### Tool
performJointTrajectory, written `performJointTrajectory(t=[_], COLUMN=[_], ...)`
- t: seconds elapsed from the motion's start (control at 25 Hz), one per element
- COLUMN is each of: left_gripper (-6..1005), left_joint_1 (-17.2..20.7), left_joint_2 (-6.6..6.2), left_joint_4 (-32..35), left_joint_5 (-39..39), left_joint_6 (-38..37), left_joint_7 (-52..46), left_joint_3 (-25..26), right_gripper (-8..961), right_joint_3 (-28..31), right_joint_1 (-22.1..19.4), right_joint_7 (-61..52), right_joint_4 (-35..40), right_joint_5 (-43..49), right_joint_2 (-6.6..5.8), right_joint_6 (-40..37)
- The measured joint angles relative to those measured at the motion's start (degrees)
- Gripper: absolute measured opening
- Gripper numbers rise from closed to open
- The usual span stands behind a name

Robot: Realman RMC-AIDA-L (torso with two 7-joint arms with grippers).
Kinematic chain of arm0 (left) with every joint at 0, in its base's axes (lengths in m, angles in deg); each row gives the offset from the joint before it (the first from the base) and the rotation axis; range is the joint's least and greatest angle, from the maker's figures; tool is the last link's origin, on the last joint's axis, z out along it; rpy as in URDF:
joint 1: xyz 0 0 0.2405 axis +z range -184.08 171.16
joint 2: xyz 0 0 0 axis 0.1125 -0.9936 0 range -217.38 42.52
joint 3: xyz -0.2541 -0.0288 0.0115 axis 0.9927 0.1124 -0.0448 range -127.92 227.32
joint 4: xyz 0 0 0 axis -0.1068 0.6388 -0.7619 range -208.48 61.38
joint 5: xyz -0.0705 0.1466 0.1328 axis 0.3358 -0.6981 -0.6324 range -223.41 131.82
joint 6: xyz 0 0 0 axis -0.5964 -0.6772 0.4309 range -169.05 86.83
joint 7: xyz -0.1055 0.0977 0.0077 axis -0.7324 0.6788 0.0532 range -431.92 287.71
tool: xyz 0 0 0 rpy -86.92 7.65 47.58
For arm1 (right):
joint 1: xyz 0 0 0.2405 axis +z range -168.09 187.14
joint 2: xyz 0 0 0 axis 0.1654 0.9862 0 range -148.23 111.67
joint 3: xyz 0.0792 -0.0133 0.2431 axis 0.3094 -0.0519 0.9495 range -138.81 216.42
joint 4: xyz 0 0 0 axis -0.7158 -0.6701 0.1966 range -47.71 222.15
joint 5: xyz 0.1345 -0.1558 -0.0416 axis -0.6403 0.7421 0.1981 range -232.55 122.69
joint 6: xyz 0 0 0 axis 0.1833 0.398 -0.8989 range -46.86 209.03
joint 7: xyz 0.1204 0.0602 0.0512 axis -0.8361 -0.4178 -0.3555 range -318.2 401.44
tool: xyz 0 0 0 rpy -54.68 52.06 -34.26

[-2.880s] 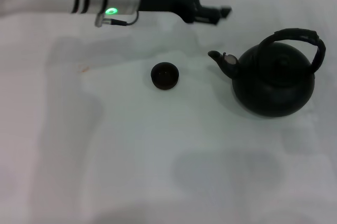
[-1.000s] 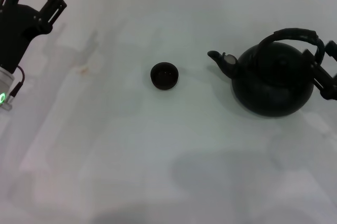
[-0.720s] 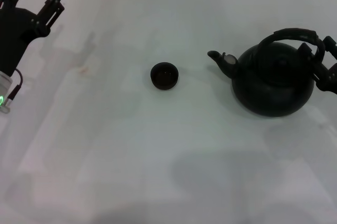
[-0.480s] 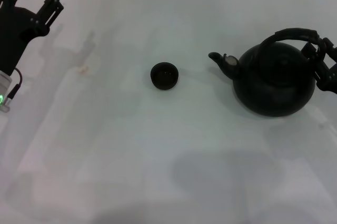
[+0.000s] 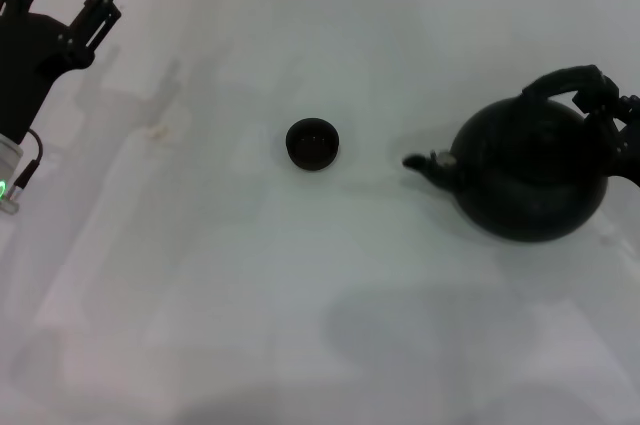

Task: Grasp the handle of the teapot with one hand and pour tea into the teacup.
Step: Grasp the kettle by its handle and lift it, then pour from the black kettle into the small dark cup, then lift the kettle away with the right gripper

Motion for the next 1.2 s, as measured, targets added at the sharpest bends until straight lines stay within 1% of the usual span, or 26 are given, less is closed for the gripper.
performJointTrajectory(t=[0.2, 0.36, 0.52, 0.72, 0.84, 0.92, 1.04, 1.2], left_gripper=[861, 861, 861, 861, 861, 862, 862, 862], left_joint_1=[0.28, 0.45, 0.68, 1.41, 1.69, 1.93, 2.01, 2.08], left_joint_2=[0.0, 0.0, 0.0, 0.07, 0.09, 0.09, 0.09, 0.09], left_joint_4=[0.01, 0.01, 0.01, 0.07, 0.09, 0.09, 0.09, 0.09], left_joint_5=[0.0, 0.0, -0.08, -0.27, -0.25, -0.17, -0.14, -0.14], left_joint_6=[0.0, -0.03, -0.45, -0.62, -0.62, -0.62, -0.62, -0.62], left_joint_7=[-0.09, -0.11, -0.09, 0.02, 0.04, -0.08, -0.1, -0.13], left_joint_3=[0.0, 0.01, 0.01, 0.01, 0.01, 0.0, 0.0, 0.0], right_gripper=[178, 167, 164, 164, 163, 163, 163, 163], right_joint_3=[0.0, 0.0, 0.03, 0.09, 0.38, 0.55, 0.56, 0.62], right_joint_1=[0.0, 0.15, 1.75, 5.21, 7.3, 9.26, 10.45, 11.02], right_joint_7=[0.0, 0.46, 0.91, 3.39, 6.33, 9.61, 12.05, 17.72], right_joint_4=[0.63, 2.09, 2.92, 4.35, 5.46, 6.59, 7.66, 10.06], right_joint_5=[0.06, 0.12, 0.41, 0.66, 0.66, 0.67, 0.66, 0.47], right_joint_2=[0.0, -0.01, -0.08, -0.14, -0.15, -0.19, -0.18, -0.09], right_joint_6=[-0.03, -0.5, -1.91, -1.68, -0.52, 1.91, 3.73, 6.24])
